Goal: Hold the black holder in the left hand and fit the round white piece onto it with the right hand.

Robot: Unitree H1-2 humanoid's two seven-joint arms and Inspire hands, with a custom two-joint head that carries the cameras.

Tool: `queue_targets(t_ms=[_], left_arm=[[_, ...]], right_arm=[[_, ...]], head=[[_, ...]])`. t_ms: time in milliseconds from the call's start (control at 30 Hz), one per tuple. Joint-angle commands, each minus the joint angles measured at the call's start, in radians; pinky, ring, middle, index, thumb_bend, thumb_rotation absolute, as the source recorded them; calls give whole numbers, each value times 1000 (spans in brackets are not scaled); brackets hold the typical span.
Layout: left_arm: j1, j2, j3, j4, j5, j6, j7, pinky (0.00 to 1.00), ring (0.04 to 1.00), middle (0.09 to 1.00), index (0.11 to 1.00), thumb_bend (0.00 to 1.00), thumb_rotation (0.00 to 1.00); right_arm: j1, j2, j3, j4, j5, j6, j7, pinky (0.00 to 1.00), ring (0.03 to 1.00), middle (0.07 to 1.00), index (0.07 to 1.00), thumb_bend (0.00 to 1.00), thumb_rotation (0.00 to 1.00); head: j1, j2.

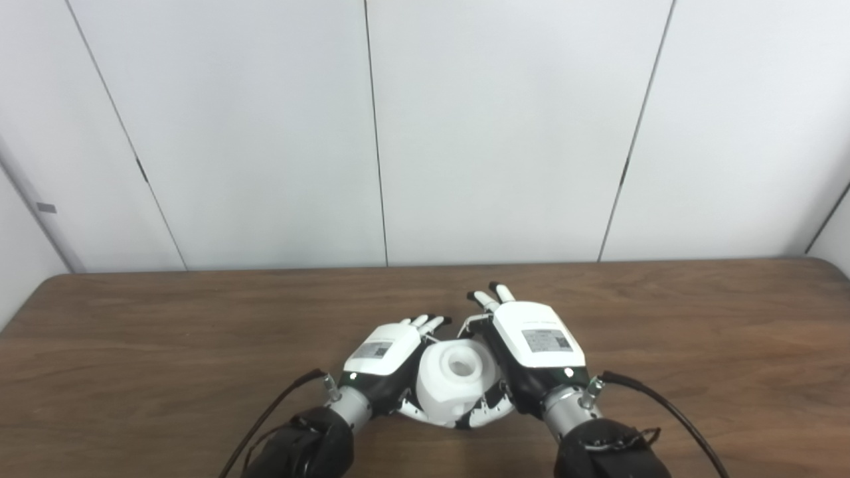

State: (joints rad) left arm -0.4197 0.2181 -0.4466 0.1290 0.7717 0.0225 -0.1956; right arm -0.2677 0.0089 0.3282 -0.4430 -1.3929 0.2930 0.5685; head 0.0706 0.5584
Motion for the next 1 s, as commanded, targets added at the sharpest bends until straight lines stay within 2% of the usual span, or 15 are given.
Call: queue_targets(t_ms=[0, 300, 700, 967], left_arm=[[-13, -7, -4, -17, 11, -11, 17, 1000, 1000, 976, 480, 518, 50], [-5, -3, -7, -20, 16, -13, 25, 1000, 1000, 973, 480, 518, 49], [-2, 4, -13, -21, 10, -13, 27, 1000, 1000, 976, 480, 519, 50], [0, 3, -11, -27, 1, -5, 19, 1000, 1000, 978, 480, 518, 49]], right_arm=[[-25, 18, 5, 5, -16, -20, -44, 678, 985, 927, 483, 517, 137], [-39, 22, -11, 87, -26, -16, -116, 677, 1000, 936, 482, 517, 133], [-71, -7, -52, 133, -46, 1, -126, 691, 1000, 953, 483, 520, 131], [-79, -26, -67, 134, -38, 6, -120, 667, 1000, 945, 482, 519, 132]], head=[[0, -1], [-9, -10], [-26, -22], [-25, -21]])
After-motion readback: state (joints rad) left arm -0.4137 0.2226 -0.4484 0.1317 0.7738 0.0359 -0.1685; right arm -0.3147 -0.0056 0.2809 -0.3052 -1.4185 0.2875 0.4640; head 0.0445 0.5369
